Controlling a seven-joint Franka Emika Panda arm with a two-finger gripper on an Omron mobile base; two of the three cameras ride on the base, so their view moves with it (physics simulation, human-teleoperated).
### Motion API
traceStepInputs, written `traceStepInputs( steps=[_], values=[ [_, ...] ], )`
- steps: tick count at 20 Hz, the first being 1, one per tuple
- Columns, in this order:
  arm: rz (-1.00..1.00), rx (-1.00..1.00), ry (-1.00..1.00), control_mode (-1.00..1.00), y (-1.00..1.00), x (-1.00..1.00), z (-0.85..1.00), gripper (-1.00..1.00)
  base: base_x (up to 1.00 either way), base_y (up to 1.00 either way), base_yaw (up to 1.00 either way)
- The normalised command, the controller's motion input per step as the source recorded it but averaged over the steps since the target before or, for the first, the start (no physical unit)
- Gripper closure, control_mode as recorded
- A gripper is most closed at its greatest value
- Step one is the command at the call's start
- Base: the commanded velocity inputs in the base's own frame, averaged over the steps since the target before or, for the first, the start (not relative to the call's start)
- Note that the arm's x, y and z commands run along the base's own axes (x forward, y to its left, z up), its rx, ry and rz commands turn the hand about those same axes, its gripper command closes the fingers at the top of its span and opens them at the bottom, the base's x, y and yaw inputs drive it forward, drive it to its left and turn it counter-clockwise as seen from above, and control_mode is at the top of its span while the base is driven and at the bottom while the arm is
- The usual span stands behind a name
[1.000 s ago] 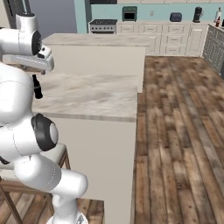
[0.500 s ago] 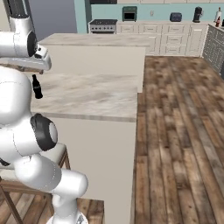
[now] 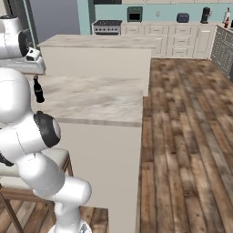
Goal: Place the large bottle from the dining counter next to the other large bottle outside the sink, and place the small bottle from the dining counter next to the other small bottle inside the sink.
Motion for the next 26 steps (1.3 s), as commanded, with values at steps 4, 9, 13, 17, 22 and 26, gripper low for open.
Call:
traceStepInputs(
  steps=[4, 9, 13, 17, 22, 26],
  values=[
    [0.0, 0.0, 0.15, -1.0, 0.0, 0.0, -0.01, -1.0, 0.0, 0.0, 0.0],
    [0.0, 0.0, 0.08, -1.0, 0.0, 0.05, -0.08, -1.0, 0.0, 0.0, 0.0],
    [0.0, 0.0, 0.0, -1.0, 0.0, 0.0, 0.0, -1.0, 0.0, 0.0, 0.0],
    [0.0, 0.0, -0.09, -1.0, 0.0, 0.0, 0.0, -1.0, 0.0, 0.0, 0.0],
    [0.0, 0.0, -0.13, -1.0, 0.0, 0.0, -0.09, -1.0, 0.0, 0.0, 0.0],
    [0.0, 0.0, -0.09, -1.0, 0.0, 0.0, -0.16, -1.0, 0.0, 0.0, 0.0]
  ],
)
